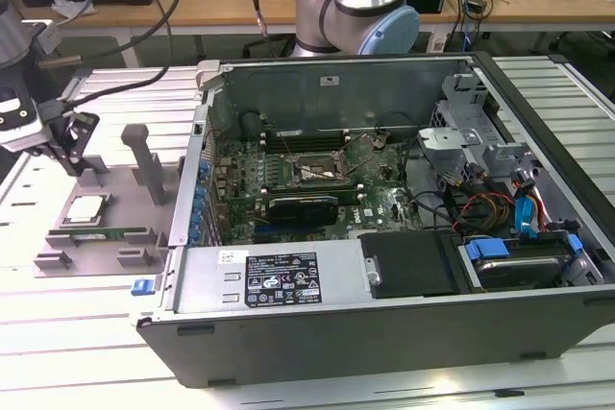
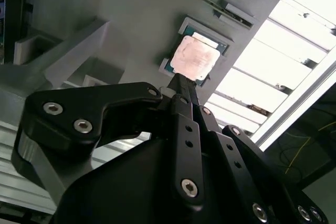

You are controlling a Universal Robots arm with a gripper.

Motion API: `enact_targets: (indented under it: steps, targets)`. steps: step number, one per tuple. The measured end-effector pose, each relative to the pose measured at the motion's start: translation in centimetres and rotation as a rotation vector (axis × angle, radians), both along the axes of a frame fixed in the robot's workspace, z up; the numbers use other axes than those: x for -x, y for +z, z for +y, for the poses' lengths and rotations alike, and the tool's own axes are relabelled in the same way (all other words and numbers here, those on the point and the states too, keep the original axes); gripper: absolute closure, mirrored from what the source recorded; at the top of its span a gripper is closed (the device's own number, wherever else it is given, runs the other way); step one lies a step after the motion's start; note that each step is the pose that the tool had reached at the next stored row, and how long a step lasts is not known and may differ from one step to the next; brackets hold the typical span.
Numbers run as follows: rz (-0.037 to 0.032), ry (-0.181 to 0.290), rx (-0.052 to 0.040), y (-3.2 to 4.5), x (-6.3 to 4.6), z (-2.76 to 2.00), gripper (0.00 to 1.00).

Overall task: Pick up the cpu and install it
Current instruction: 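Pick up the cpu and move it towards the insertion slot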

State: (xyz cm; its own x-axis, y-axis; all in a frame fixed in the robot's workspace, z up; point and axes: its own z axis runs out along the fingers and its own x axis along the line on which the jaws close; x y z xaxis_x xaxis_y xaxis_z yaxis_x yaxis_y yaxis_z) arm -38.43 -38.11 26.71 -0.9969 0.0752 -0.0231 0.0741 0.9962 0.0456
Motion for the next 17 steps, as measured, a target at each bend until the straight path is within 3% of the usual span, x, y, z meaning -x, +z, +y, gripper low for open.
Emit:
enact_targets:
  steps: [9,17]
  targets:
    - [-0.0001,0.0,0.0001,-2.05,0.9,-0.21,0.89]
    - [-0.0001,0.0,0.0,-3.3,1.4,-0.45,0.89]
